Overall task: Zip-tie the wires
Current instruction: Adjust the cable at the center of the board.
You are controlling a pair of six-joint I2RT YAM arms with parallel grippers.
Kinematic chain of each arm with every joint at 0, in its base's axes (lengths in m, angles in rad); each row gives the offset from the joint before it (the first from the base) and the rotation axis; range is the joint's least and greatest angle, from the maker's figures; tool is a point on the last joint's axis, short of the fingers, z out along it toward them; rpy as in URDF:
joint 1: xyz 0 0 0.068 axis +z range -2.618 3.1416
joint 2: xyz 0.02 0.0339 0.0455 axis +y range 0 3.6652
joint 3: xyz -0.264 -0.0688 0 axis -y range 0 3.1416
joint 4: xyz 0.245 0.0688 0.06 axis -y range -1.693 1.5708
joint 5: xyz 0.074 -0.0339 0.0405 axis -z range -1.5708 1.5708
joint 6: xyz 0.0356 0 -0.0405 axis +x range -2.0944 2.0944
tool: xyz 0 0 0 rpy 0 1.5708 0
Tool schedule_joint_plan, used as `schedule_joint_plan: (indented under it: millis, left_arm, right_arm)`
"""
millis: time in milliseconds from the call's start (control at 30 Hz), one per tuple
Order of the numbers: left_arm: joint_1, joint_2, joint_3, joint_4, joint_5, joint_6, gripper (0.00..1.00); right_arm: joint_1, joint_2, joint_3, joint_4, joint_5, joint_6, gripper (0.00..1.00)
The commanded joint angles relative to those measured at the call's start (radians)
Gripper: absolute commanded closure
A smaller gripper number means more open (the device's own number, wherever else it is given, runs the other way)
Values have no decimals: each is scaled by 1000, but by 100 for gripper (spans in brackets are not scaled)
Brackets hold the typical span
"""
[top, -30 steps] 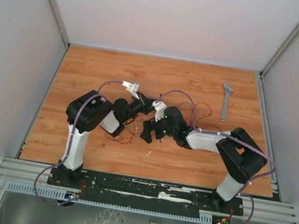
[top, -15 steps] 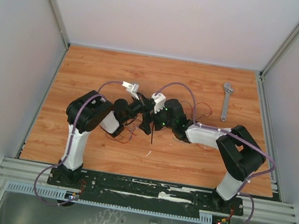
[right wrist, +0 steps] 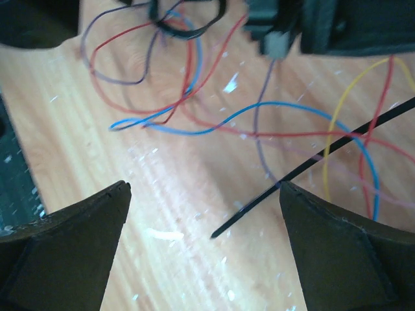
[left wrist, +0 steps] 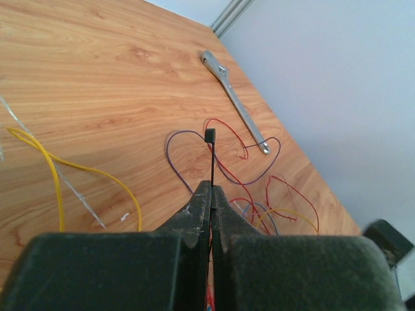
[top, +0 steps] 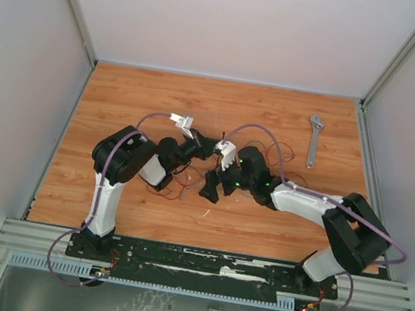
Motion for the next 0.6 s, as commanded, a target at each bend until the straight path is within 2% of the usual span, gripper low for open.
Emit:
schedule_joint_plan:
  millis: [0, 200, 367, 500, 567]
  left_arm:
    - [-4, 6, 17, 30, 11, -10, 100]
    - [-5, -3, 24, -18, 29, -13, 100]
    - [-6, -28, 10, -49, 49, -11, 100]
    - [-6, -39, -8, -45, 51, -22, 100]
    - [-5, -43, -19, -43, 51, -30, 100]
  right_arm:
    - [-5, -125, -60, -95, -96, -47, 1]
    - [-11, -277, -119, -112, 7, -42, 1]
    - [-13, -397, -127, -57, 253, -31, 1]
    - [-14, -408, -123, -55, 373, -80, 1]
    - [-17, -379, -81, -129, 373, -61, 1]
